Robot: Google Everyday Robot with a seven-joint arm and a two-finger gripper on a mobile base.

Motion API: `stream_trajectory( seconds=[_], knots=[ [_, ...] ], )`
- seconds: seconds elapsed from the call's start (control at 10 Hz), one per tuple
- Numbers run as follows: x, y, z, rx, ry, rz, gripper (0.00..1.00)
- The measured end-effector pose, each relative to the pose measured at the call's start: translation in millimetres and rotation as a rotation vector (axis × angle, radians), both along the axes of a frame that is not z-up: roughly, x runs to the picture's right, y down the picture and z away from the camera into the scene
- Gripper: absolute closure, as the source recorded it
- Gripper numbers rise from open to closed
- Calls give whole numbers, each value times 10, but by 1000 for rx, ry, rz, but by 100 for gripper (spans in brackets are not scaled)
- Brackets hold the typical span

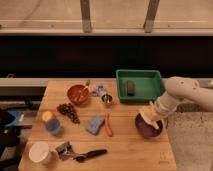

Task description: Place banana in purple bowl

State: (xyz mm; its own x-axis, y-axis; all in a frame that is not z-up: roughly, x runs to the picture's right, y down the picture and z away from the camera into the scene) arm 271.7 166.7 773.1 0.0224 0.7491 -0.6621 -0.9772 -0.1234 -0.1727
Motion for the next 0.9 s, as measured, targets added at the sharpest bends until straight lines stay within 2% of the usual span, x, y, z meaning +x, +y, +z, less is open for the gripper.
stream_trajectory(
  seconds=[0.2, 0.5, 0.6, 0.7, 0.9],
  knots=[
    [-166, 59, 60, -38, -14, -14, 20],
    [-175, 143, 77, -70, 6, -19, 20],
    [-175, 94, 10, -60, 30, -38, 20],
    [-165, 6, -57, -31, 45, -46, 20],
    [-103, -261, -297, 60, 93, -51, 20]
  ],
)
